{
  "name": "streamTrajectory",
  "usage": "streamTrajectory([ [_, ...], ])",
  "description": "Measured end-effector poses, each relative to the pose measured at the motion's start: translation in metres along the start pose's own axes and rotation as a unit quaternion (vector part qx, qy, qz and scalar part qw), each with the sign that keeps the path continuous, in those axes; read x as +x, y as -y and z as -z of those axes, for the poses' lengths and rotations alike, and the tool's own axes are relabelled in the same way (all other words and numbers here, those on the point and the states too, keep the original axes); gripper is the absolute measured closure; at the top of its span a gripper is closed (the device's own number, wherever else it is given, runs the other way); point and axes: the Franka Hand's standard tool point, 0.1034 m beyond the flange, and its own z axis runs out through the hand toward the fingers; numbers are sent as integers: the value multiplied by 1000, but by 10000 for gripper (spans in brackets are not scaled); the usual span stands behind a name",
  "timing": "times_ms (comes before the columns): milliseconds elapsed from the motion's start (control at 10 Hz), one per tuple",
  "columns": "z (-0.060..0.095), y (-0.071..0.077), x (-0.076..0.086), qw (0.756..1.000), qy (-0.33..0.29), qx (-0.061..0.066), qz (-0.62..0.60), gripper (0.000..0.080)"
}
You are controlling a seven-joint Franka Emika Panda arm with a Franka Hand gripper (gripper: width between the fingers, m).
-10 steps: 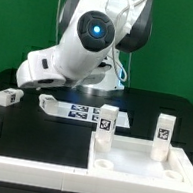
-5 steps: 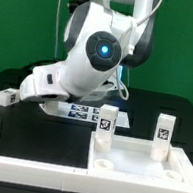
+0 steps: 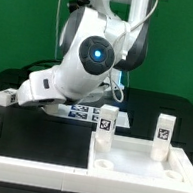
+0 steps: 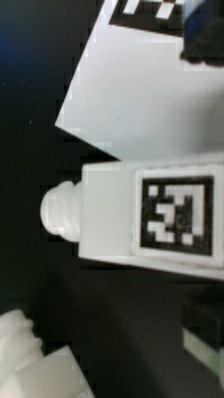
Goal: Assemble square table
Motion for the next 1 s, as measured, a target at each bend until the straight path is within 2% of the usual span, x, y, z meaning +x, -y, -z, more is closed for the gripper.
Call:
streamTrajectory([
  [100,0,0,0,1000,1,0,0,271],
  [200,-1,0,0,1000,1,0,1,484],
  [400,-1,0,0,1000,1,0,1,511],
  [900,2,-1,-1,1000,2,0,11,511],
  [1000,23,-5,-9,1000,5,1,28,510],
])
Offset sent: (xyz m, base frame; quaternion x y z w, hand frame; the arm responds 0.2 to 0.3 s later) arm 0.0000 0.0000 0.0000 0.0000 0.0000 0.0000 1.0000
